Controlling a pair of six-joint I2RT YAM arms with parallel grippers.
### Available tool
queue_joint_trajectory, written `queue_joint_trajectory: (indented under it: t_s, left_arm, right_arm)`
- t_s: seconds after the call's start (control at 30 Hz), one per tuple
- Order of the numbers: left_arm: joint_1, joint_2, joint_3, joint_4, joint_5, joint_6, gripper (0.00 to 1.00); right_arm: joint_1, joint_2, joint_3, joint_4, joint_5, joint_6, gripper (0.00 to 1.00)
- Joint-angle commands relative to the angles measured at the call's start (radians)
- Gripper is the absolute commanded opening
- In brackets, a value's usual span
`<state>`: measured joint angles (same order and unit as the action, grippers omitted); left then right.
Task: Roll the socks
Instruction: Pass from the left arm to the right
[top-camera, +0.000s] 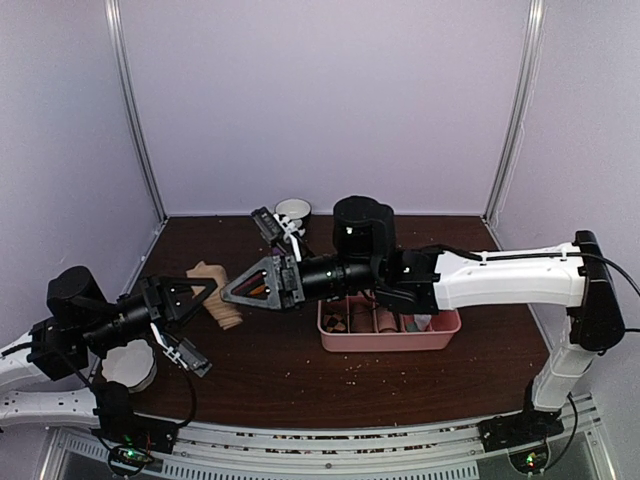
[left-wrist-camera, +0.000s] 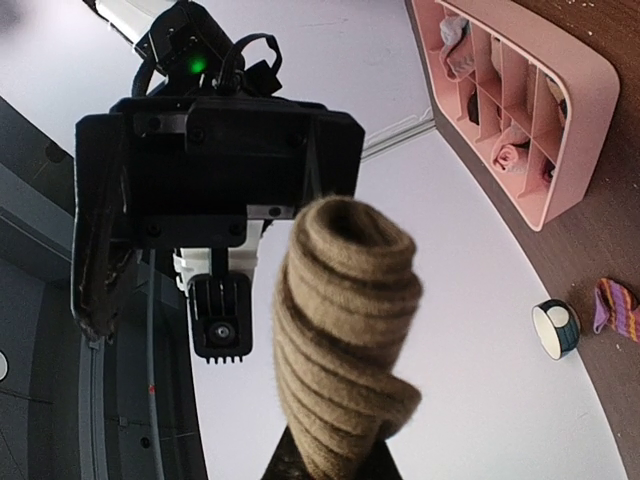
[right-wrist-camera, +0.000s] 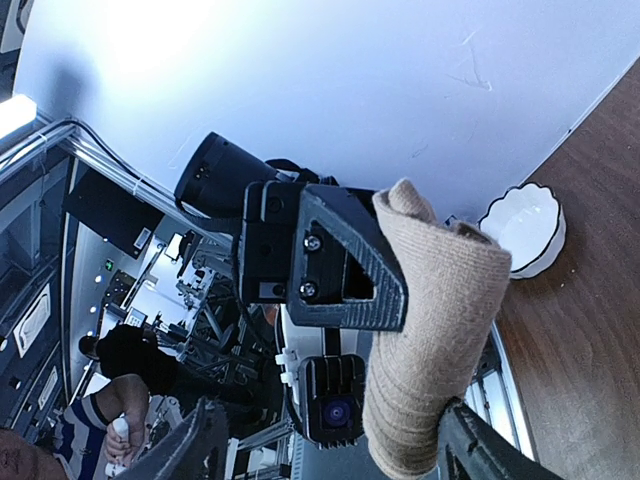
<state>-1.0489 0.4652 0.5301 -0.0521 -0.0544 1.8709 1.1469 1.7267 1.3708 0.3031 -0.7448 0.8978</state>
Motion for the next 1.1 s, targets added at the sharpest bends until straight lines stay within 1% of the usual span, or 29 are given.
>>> queue_joint_trajectory:
  t_s: [0.0, 0.13, 0.3, 0.33, 0.43, 0.57, 0.63, 0.67, 0.73, 0.8, 0.87, 0.9, 0.97, 1.07]
  left_arm:
    - [0.001, -0.022, 0.027, 0.064, 0.022, 0.028, 0.0]
    - [0.001, -0.024, 0.03, 0.066, 0.023, 0.035, 0.0]
    - [0.001, -0.015, 0.036, 0.079, 0.009, 0.033, 0.0]
    - [0.001, -0.012, 0.037, 0.083, 0.006, 0.033, 0.0]
    - [0.001, -0.002, 0.043, 0.096, -0.007, 0.031, 0.0]
    - [0.001, 0.013, 0.049, 0.113, -0.029, 0.029, 0.0]
    - [0.0, 0.024, 0.051, 0.127, -0.042, 0.028, 0.0]
    - [0.001, 0.029, 0.052, 0.137, -0.048, 0.027, 0.0]
    - [0.001, 0.041, 0.052, 0.149, -0.06, 0.027, 0.0]
    - [0.001, 0.052, 0.053, 0.158, -0.072, 0.027, 0.0]
    - [0.001, 0.055, 0.053, 0.16, -0.081, 0.028, 0.0]
    - [0.0, 0.056, 0.053, 0.157, -0.083, 0.029, 0.0]
    - [0.0, 0.057, 0.052, 0.149, -0.093, 0.029, 0.0]
    - [0.001, 0.06, 0.051, 0.146, -0.114, 0.03, 0.0]
  right_arm:
    - [0.016, 0.04, 0.062, 0.019, -0.05, 0.007, 0.71]
    - [0.025, 0.072, 0.087, 0.041, -0.045, 0.03, 0.68]
    - [0.027, 0.098, 0.067, 0.138, -0.021, 0.103, 0.55]
    - [0.026, 0.105, 0.064, 0.151, -0.02, 0.118, 0.54]
    - [0.028, 0.122, 0.039, 0.196, -0.008, 0.16, 0.57]
    - [0.025, 0.145, -0.003, 0.349, 0.011, 0.259, 0.68]
    - [0.026, 0.153, -0.017, 0.424, 0.028, 0.301, 0.69]
    - [0.026, 0.158, -0.023, 0.47, 0.036, 0.332, 0.68]
    - [0.022, 0.167, -0.038, 0.562, 0.063, 0.39, 0.61]
    - [0.018, 0.177, -0.058, 0.662, 0.097, 0.452, 0.51]
    - [0.012, 0.185, -0.074, 0.735, 0.122, 0.503, 0.36]
    - [0.01, 0.186, -0.082, 0.753, 0.129, 0.517, 0.22]
    - [0.009, 0.181, -0.098, 0.755, 0.137, 0.524, 0.09]
    - [0.005, 0.162, -0.131, 0.748, 0.139, 0.525, 0.01]
